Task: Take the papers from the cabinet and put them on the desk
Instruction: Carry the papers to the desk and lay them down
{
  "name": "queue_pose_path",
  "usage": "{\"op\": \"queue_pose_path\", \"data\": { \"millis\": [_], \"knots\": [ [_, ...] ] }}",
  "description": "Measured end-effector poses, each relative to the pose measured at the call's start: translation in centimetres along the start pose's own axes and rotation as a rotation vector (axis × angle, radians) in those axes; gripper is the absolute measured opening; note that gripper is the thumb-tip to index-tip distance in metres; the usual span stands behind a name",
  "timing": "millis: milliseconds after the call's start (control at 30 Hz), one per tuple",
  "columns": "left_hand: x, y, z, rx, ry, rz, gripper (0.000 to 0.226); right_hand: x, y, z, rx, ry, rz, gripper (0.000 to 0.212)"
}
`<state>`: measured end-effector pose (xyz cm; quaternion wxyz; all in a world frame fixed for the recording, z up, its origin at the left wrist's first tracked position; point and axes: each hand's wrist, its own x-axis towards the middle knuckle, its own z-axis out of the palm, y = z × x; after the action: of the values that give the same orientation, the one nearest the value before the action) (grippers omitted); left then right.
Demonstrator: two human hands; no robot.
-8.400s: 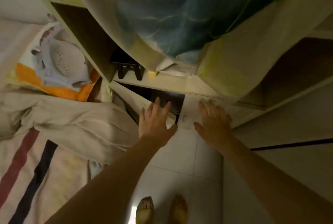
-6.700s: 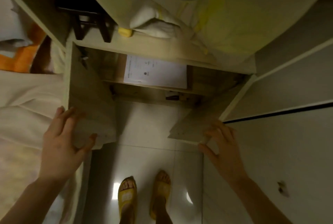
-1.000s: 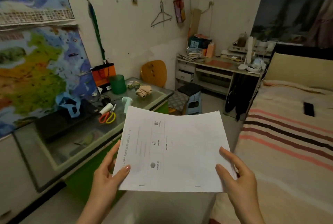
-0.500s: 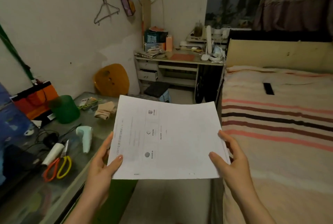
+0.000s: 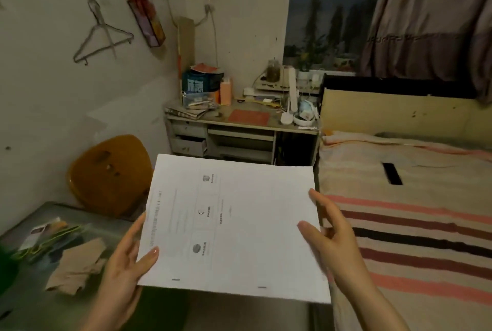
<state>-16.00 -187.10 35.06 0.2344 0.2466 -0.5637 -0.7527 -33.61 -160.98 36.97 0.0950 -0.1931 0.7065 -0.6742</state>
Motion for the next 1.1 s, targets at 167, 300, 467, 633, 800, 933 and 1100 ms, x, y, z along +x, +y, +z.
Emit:
{"op": "queue_pose_path", "data": {
  "millis": [167, 300, 467, 633, 800, 933, 1100],
  "knots": [
    [13.8, -1.1, 1.7, -0.014, -0.031, 0.004, 0.072, 13.1, 2.8, 1.5, -0.106, 0.05, 0.002, 0.053],
    [24.5, -1.7, 3.4, 0.043, -0.04, 0.017, 0.058, 21.6, 4.7, 3.6, -0.156, 0.107, 0.03, 0.057],
    [38.1, -0.4, 4.9, 0.185, -0.129, 0.048, 0.05, 31.7, 5.9, 6.4, -0.185, 0.171, 0.077, 0.064],
    [48.3, 0.0, 7.4, 0.321, -0.236, 0.056, 0.049, 40.6, 7.7, 7.2, -0.202, 0.225, 0.121, 0.068],
    [58.9, -1.7, 10.2, 0.416, -0.238, 0.051, 0.063, 50.8, 10.7, 6.6, -0.208, 0.227, 0.144, 0.073],
    [67.4, -3.7, 13.4, 0.399, -0.182, 0.046, 0.052, 60.9, 13.5, 6.0, -0.253, 0.206, 0.169, 0.079],
    [76.3, -5.6, 17.1, 0.331, -0.058, 0.001, 0.05, 73.3, 15.8, 5.2, -0.295, 0.148, 0.206, 0.077]
  ]
}}
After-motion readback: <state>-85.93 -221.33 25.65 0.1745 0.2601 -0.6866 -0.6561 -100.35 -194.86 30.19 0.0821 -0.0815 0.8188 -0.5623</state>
